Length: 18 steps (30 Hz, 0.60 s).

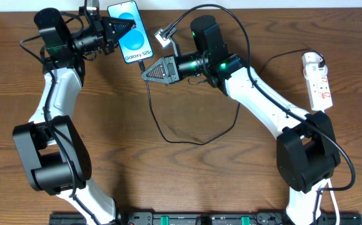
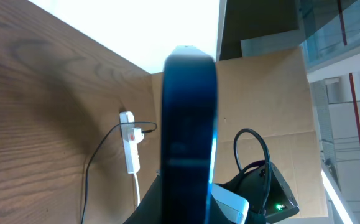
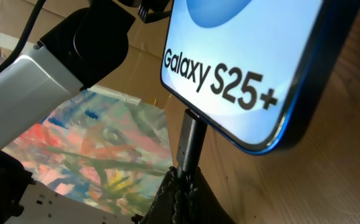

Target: Plug charger to phone and switch on socket

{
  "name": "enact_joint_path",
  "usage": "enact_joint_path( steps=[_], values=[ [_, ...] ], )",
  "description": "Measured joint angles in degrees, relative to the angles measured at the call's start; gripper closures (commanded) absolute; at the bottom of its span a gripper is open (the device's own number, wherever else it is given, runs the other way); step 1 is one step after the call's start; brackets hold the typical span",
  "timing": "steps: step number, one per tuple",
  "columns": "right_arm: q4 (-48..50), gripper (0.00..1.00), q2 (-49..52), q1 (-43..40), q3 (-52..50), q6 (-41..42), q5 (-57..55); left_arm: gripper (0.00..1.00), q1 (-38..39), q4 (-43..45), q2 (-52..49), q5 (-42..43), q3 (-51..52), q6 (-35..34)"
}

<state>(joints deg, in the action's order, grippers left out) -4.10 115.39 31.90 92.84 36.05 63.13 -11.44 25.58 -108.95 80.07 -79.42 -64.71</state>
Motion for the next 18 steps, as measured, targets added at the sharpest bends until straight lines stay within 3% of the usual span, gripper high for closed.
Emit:
enact_joint_path(
  steps=[5,13,18],
  values=[
    [0.07,0.98,0.0,-0.02,0.0,0.02,0.02,0.93,0.0,-0.02,0.0,0.0,0.0,0.0],
    [-6.36,0.75,0.0,-0.28,0.02,-1.2,-0.04,0.93,0.66,-0.09,0.0,2.32,0.0,0.26],
    [-9.53,0.71,0.0,-0.57,0.02,-3.41,-0.11,0.93,0.61,-0.09,0.0,2.58,0.0,0.68]
  ],
)
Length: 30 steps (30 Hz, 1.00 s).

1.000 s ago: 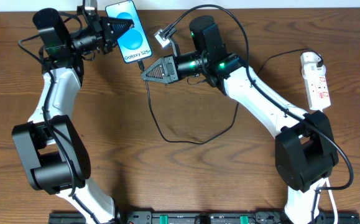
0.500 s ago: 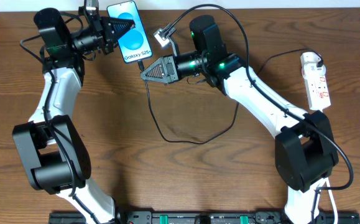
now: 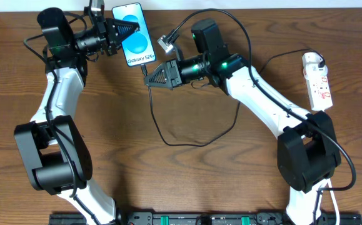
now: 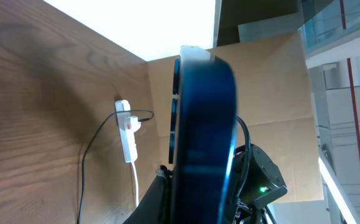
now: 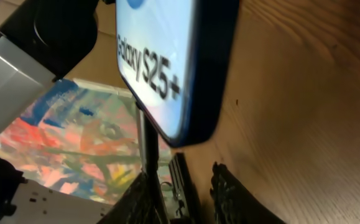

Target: Plug charger to phone and switch on socket

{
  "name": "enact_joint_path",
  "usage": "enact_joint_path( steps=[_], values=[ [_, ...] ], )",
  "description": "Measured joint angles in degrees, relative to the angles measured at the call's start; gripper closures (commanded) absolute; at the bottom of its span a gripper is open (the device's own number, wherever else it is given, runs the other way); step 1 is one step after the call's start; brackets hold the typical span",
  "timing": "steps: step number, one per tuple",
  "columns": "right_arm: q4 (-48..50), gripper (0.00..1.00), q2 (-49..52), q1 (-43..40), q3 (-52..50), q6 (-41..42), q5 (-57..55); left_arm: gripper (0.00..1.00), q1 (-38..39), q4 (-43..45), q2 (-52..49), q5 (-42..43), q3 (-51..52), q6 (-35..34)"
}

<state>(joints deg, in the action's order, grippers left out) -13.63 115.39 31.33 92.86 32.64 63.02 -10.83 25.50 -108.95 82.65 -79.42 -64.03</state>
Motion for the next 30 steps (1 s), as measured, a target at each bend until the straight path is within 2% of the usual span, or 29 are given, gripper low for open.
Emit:
enact_joint_path(
  steps=[6,12,19,30],
  values=[
    [-8.22,0.62,0.0,-3.85,0.02,-3.45,-3.04,0.93,-0.04,0.07,0.0,1.11,0.31,3.06],
    [-13.73,0.6,0.04,-9.03,0.02,-7.26,-7.76,0.93,-0.04,-0.02,-0.13,1.95,3.56,4.55],
    [-20.96,0.59,0.04,-8.96,0.02,-10.29,-16.0,0.93,0.42,0.07,-3.06,2.36,6.78,6.93],
    [-25.83,0.59,0.04,-8.96,0.02,-12.87,-24.65,0.92,6.21,0.07,-15.5,1.42,9.55,8.83]
  ],
)
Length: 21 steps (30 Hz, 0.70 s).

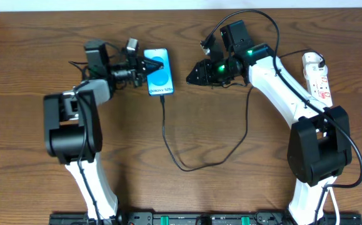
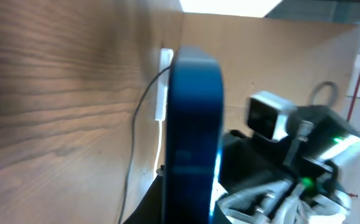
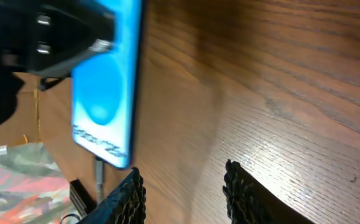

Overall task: Plug charger to phone and switch on socket
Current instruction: 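Lower the plugged phone to the table with the left gripper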

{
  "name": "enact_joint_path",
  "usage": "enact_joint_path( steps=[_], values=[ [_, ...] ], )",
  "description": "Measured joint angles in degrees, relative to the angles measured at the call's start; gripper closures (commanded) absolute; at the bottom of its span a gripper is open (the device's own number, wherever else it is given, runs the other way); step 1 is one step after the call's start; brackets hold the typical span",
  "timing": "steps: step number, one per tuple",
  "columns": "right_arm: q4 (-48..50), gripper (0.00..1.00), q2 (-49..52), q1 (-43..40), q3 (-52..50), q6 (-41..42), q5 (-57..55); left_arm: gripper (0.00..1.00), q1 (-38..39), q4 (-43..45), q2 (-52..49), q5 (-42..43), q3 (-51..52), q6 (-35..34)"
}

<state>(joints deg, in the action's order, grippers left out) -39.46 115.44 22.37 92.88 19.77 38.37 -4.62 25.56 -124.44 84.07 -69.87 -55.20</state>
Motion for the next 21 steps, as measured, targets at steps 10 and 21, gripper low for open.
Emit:
enact_joint_path(
  steps=[10,21],
  values=[
    [-0.87,0.59,0.0,0.0,0.0,-1.03,-1.75,0.93,3.04,-0.5,-5.95,-5.57,0.0,2.54],
    [-1.86,0.59,0.0,-0.02,0.0,-2.08,-2.21,0.93,3.08,-17.57,-5.55,-14.53,-0.42,15.28]
  ],
)
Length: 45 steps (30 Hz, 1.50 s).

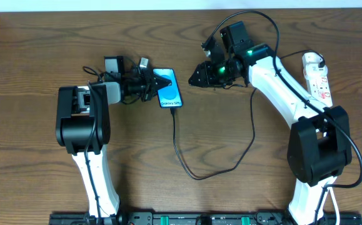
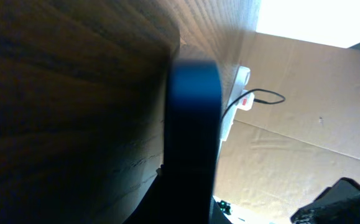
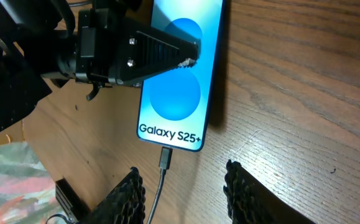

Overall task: Plug charger to phone and switch on socket
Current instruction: 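Lower the plugged phone to the table with the left gripper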

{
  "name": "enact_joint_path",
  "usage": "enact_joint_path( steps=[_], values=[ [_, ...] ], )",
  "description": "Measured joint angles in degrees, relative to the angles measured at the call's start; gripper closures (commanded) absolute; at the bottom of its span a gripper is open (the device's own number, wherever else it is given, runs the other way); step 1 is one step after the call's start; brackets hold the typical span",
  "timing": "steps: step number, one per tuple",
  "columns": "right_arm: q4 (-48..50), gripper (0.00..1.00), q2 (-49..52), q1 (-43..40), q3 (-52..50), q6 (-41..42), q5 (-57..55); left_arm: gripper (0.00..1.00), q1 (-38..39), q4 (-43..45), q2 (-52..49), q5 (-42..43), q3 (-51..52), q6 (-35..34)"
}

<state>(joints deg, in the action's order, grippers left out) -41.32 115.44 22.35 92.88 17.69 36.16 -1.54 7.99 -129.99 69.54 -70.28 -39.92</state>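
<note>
The blue phone (image 1: 169, 95) shows its lit "Galaxy S25+" screen (image 3: 180, 81) low over the table. My left gripper (image 1: 160, 85) is shut on its long edge. In the left wrist view the phone (image 2: 192, 124) appears edge-on and dark between the fingers. The charger plug (image 3: 164, 158) sits in the phone's bottom port. Its black cable (image 1: 187, 165) loops across the table toward the white socket strip (image 1: 318, 78). My right gripper (image 1: 196, 74) is open and empty to the right of the phone, its fingers (image 3: 127, 193) apart from the plug.
The socket strip (image 2: 239, 93) lies at the table's far right edge with the charger adapter plugged in and a red switch showing. The cable loop spreads over the middle of the table. Cardboard panels stand beyond the table's back edge.
The left gripper has brought the phone nearer and slightly right, and its screen now faces up. The cable loop shifted with it. The right gripper stays open in about the same place.
At first the left gripper held the phone raised at the back while the right gripper was shut on the plug at its port. Then the right fingers stood apart around the plugged-in connector. Later the right gripper was off to the right, and the phone has come lower with the cable attached.
</note>
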Motion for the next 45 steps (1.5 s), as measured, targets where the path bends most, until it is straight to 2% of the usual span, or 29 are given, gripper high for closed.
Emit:
enact_joint_path(
  steps=[6,10,12,15,16,20,28,39,45],
  values=[
    [-0.02,0.59,0.0,0.0,0.0,-0.35,-0.15,0.93,0.07,-8.85,0.94,-3.06,-1.03,6.99],
    [-0.11,0.59,0.0,0.0,0.0,-0.39,-0.42,0.93,0.15,-11.56,1.75,-4.96,-1.31,9.42],
    [-0.22,0.58,0.0,0.0,0.0,-0.39,-0.68,0.88,0.2,-11.76,1.75,-5.25,-1.33,10.19],
    [-0.35,0.59,0.0,0.0,0.0,-0.39,-0.98,0.83,0.24,-12.33,1.75,-6.47,-1.36,10.05],
    [-0.5,0.58,0.0,0.0,0.0,-0.39,-1.05,0.75,0.24,-12.52,1.75,-6.56,-1.36,9.86],
    [-0.76,0.58,0.0,0.0,0.0,-0.39,-1.09,0.68,0.28,-12.59,2.16,-6.56,-1.55,9.27],
    [-0.85,0.59,0.0,0.0,0.0,-0.39,-1.09,0.64,0.31,-12.48,2.36,-6.05,-1.66,8.66],
    [-0.87,0.58,0.0,0.0,0.0,-0.39,-1.11,0.47,0.39,-12.55,3.06,-6.21,-1.86,8.57],
    [-1.11,0.57,0.0,0.0,0.0,-0.39,-1.11,0.45,-0.13,-15.52,4.24,-8.79,-2.4,8.46]
  ],
)
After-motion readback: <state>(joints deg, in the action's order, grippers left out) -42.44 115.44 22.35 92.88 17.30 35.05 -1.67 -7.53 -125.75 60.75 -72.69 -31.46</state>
